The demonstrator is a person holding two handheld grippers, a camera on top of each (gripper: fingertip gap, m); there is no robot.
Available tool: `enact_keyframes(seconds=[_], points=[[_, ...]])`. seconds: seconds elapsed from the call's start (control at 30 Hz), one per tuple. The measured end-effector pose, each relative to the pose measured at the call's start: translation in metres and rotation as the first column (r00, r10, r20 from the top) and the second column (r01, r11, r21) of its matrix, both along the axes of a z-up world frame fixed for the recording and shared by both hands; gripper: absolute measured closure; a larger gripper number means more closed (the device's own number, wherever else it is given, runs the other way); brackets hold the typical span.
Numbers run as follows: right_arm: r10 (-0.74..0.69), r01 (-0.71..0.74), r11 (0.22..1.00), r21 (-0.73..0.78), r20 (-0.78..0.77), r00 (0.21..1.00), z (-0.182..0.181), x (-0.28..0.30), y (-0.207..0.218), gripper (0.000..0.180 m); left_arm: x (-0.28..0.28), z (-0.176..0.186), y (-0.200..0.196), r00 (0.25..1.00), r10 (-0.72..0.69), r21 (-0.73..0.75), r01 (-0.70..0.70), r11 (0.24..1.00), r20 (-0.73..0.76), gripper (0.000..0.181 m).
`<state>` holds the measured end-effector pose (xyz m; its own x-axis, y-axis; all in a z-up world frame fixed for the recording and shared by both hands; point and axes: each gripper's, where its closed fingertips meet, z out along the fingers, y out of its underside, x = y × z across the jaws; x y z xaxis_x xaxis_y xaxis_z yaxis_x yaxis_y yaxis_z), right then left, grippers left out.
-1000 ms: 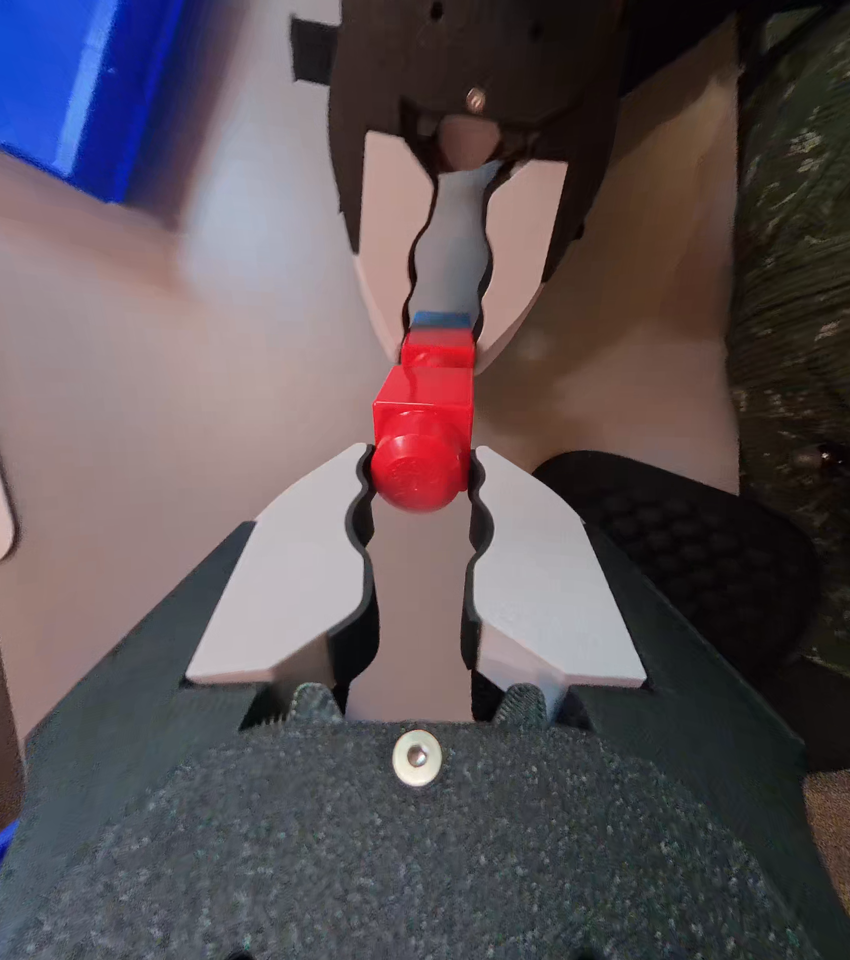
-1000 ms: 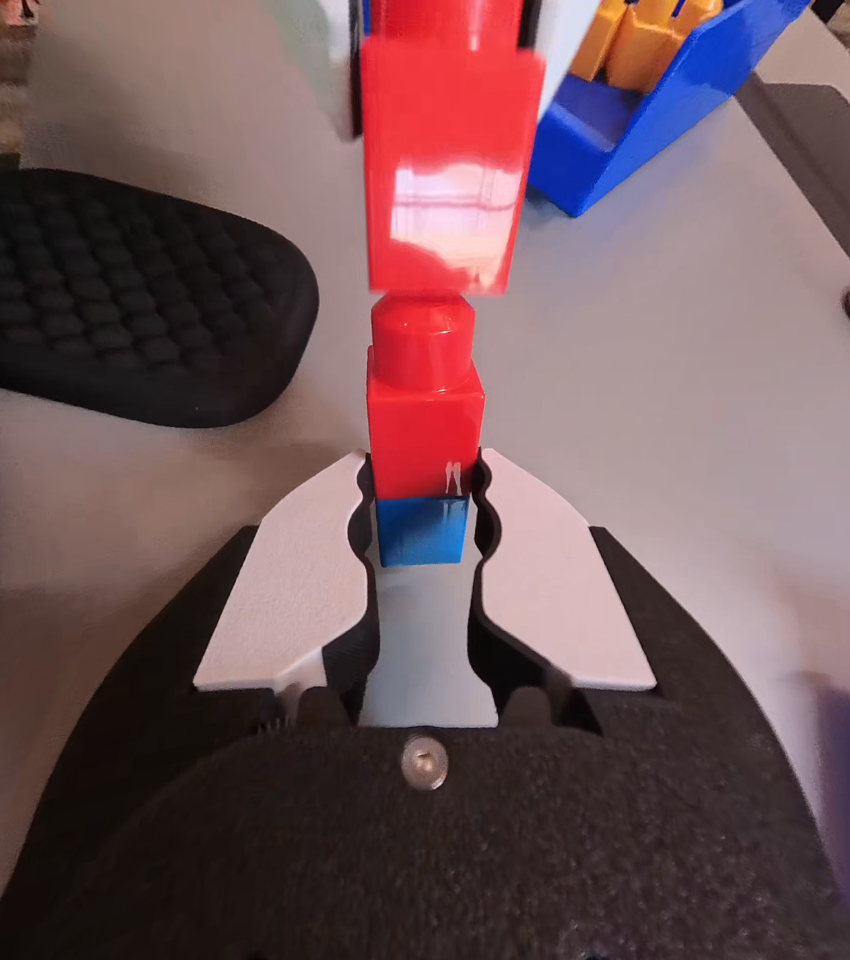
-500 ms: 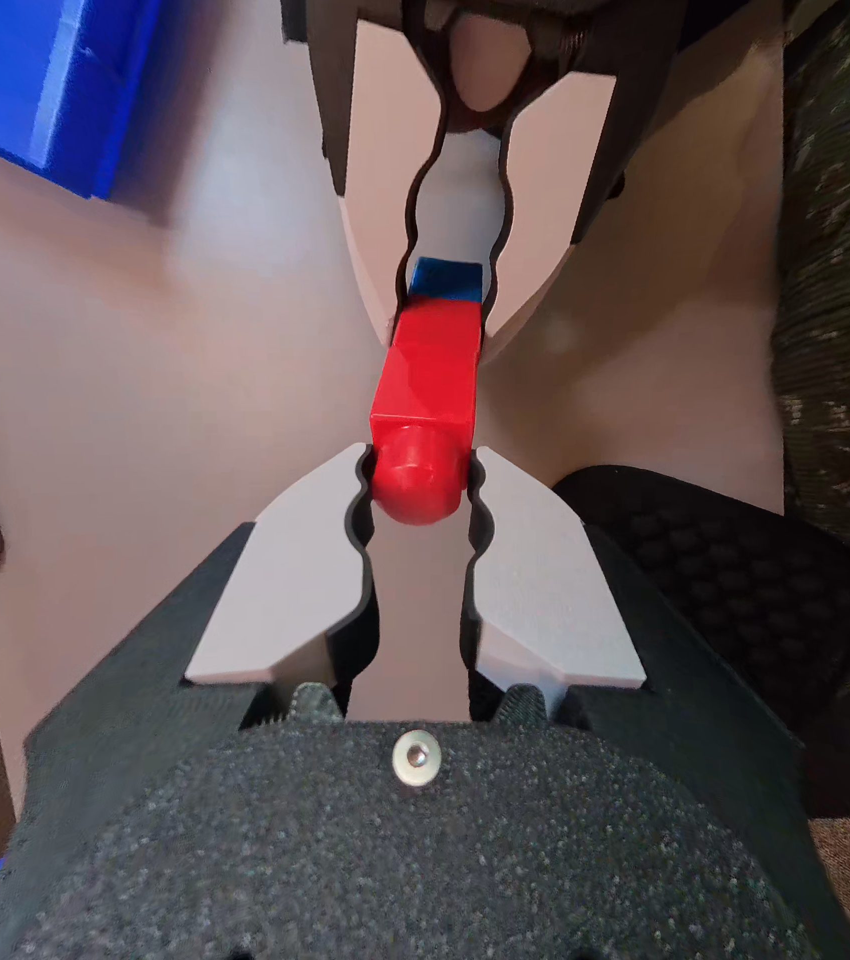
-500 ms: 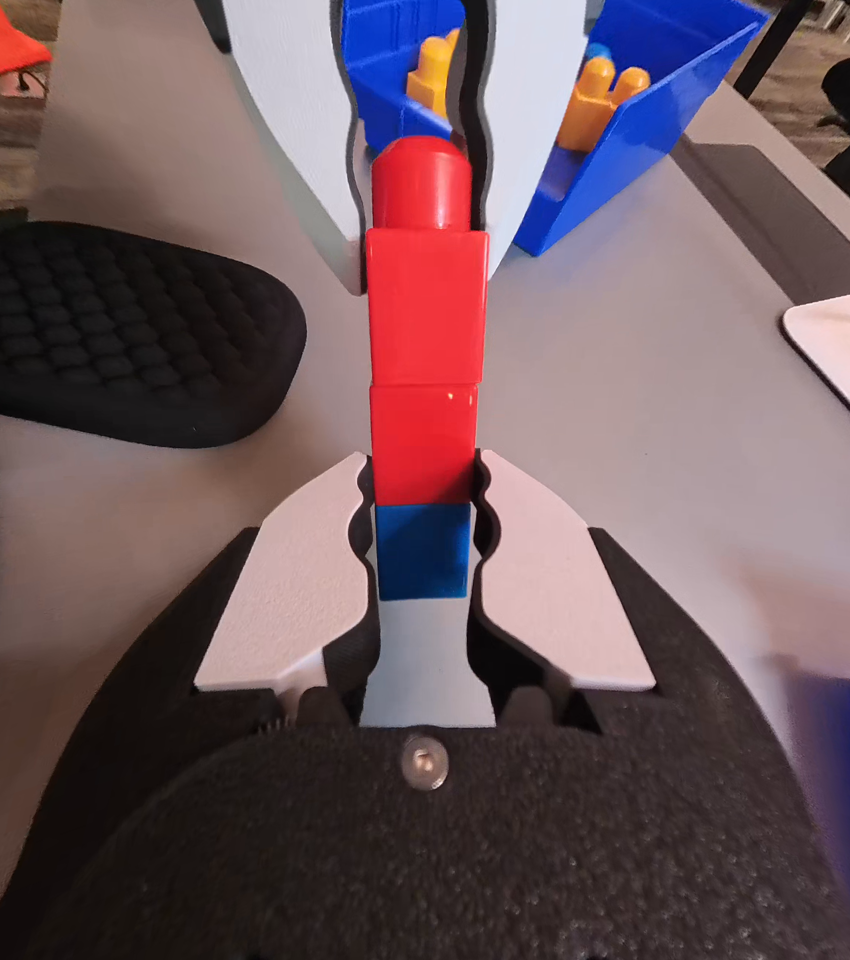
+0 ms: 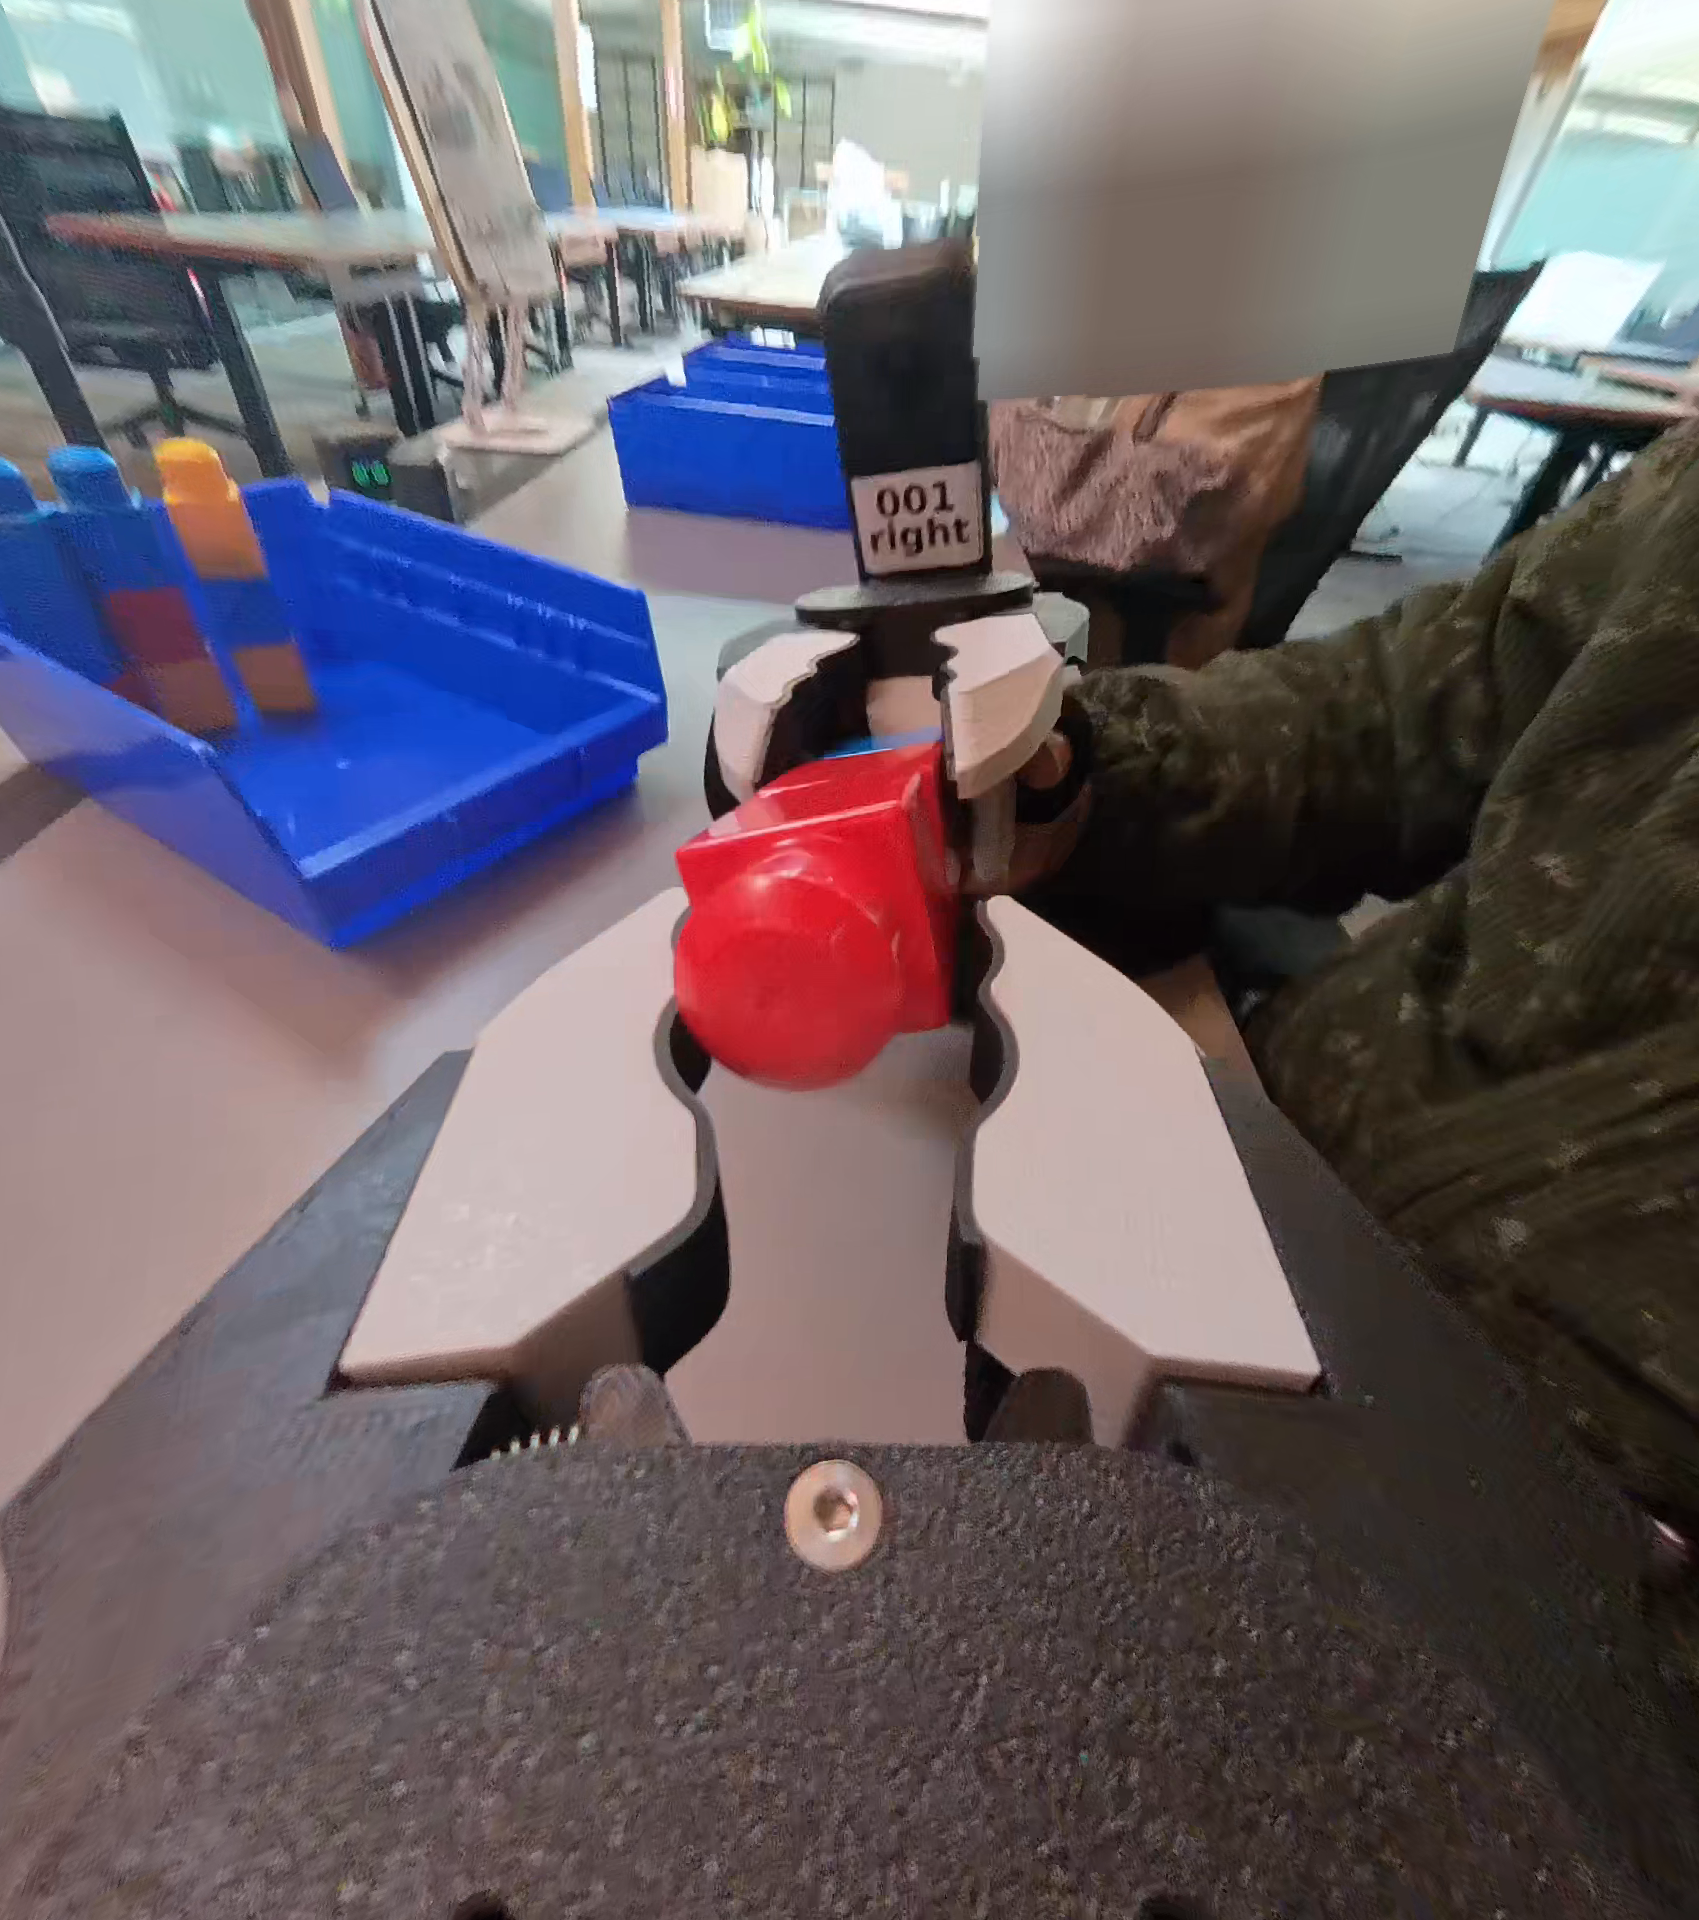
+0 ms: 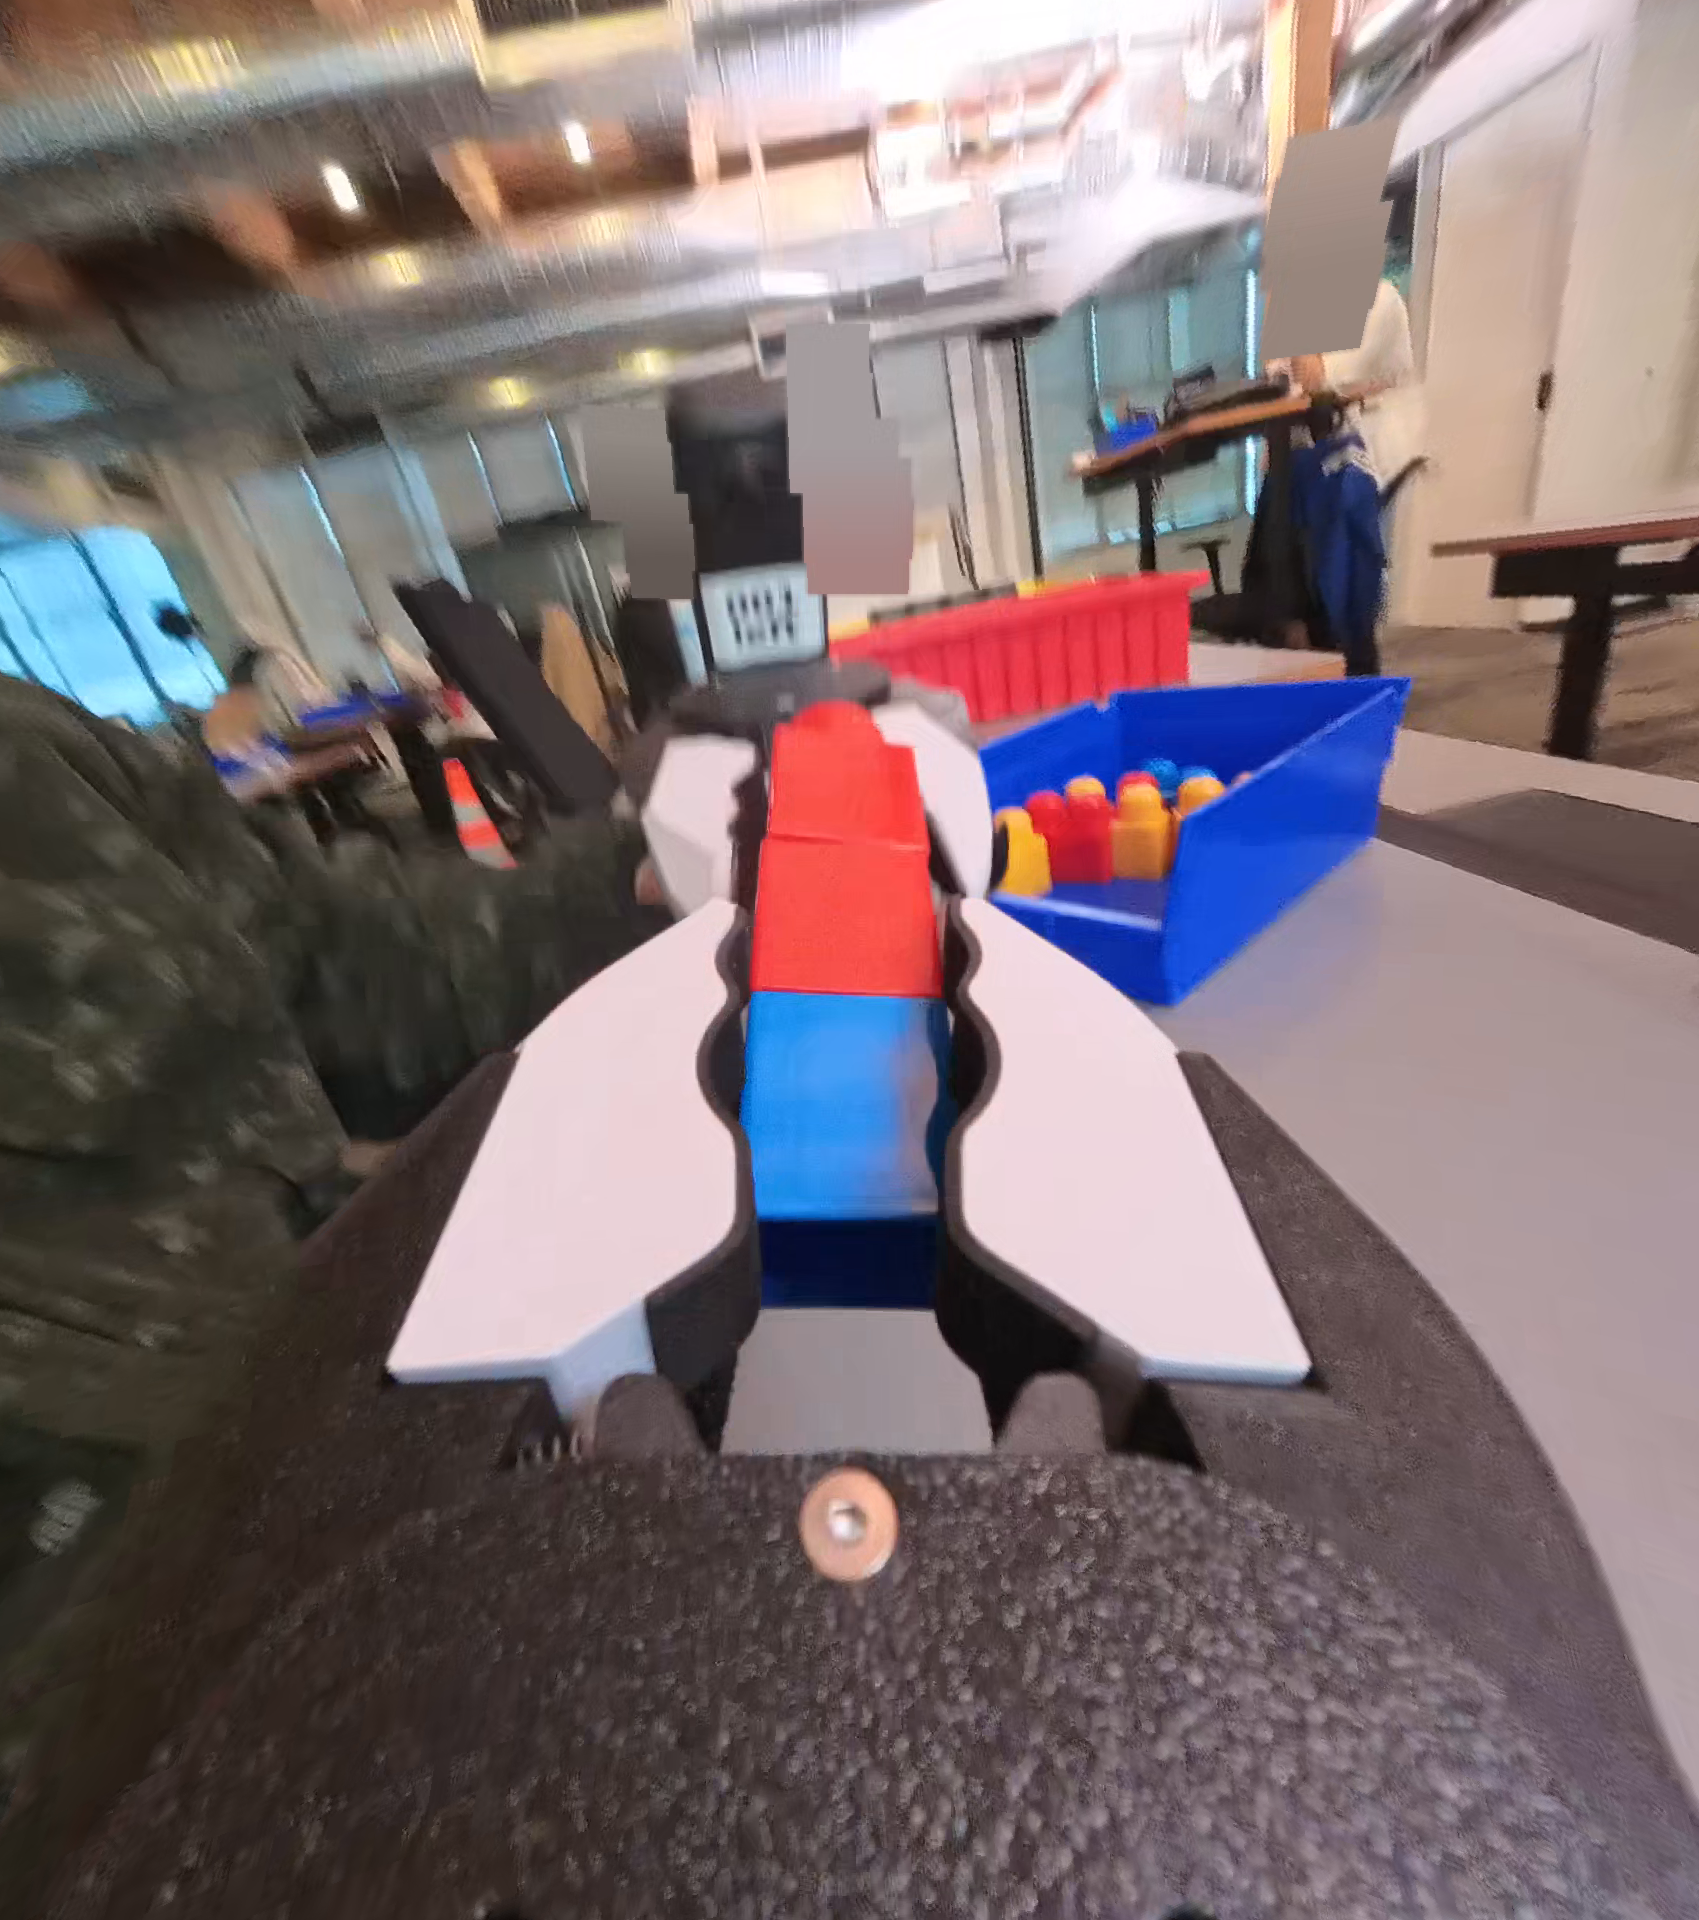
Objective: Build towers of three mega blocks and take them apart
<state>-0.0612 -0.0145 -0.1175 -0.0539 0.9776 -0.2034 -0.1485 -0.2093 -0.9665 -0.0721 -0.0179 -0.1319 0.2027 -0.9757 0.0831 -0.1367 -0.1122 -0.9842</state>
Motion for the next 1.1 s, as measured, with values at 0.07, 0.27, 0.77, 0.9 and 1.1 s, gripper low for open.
enact_keyframes(seconds=[0.07, 0.27, 0.77, 0.9, 1.1], points=[[0.012, -0.012, 0.999, -0.030, -0.006, 1.000, -0.001, 0.001, 0.002, 0.144, 0.007, 0.003, 0.004, 0.997, 0.030, 0.035, -0.032, 0.999, 0.072, 0.133], [-0.011, 0.005, 0.998, -0.064, -0.089, 0.996, 0.010, 0.009, 0.007, 0.145, 0.013, 0.001, 0.003, 0.988, 0.010, -0.053, -0.001, 0.999, 0.155, 0.139], [0.043, -0.053, 0.998, 0.045, 0.187, 0.981, -0.035, -0.021, -0.014, 0.145, 0.010, 0.007, -0.008, 0.985, -0.017, 0.030, 0.012, 0.999, 0.174, 0.145], [0.040, -0.061, 0.995, 0.083, 0.232, 0.972, -0.041, -0.025, -0.018, 0.139, 0.012, 0.009, -0.010, 0.979, -0.029, 0.036, 0.023, 0.999, 0.201, 0.145], [0.067, -0.097, 0.990, 0.099, 0.264, 0.962, -0.041, -0.024, -0.026, 0.143, 0.013, 0.011, -0.019, 0.972, -0.079, 0.060, 0.068, 0.996, 0.223, 0.144]])
